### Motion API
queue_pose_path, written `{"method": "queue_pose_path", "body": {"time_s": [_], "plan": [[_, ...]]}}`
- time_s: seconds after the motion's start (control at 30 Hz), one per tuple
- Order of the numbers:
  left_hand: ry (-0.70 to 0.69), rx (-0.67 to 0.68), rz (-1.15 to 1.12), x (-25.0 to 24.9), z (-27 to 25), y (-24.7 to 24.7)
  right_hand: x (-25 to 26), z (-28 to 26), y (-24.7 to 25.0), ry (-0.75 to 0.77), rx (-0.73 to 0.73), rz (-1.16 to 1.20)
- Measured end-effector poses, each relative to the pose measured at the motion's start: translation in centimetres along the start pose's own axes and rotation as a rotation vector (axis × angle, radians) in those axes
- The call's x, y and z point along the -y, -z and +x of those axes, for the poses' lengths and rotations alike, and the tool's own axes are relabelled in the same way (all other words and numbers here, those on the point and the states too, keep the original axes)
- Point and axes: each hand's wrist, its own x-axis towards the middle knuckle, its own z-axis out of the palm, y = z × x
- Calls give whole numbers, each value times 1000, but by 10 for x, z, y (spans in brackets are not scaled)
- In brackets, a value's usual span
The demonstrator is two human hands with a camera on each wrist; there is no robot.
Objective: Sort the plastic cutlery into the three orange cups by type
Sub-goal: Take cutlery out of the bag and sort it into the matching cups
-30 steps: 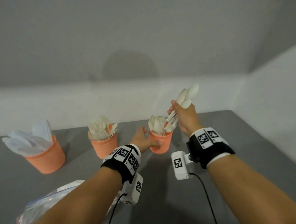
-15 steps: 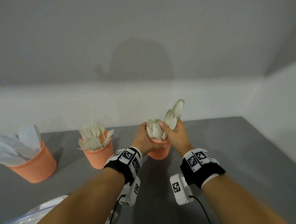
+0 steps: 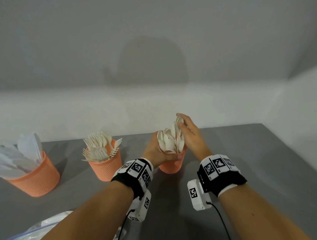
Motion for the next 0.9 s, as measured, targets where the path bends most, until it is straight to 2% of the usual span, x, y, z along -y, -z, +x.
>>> {"method": "queue_pose_path", "body": {"time_s": [0.23, 0.33, 0.43, 0.57, 0.63, 0.7, 0.77, 0.83, 0.9], "plan": [[-71, 48, -26, -23, -12, 2, -2, -12, 5, -200, 141, 348], [-117, 37, -42, -30, -12, 3, 5, -15, 5, -87, 80, 503], [-134, 32, -45, -34, -12, 6, 15, -16, 3, 50, 9, 389], [-53, 185, -57, -28, -19, 17, 4, -19, 1, 59, -61, 223], [-24, 198, -23, -27, -26, 22, -1, -20, 1, 32, -77, 146], [-19, 161, 50, -28, -34, 27, -1, -20, 3, 5, -134, 113], [-32, 78, 108, -30, -45, 31, 5, -22, 3, 36, -254, 86], [-72, -75, 137, -35, -60, 37, 21, -27, 3, 152, -365, 14], [-155, -211, 131, -40, -79, 48, 44, -38, -4, 284, -386, -46]]}}
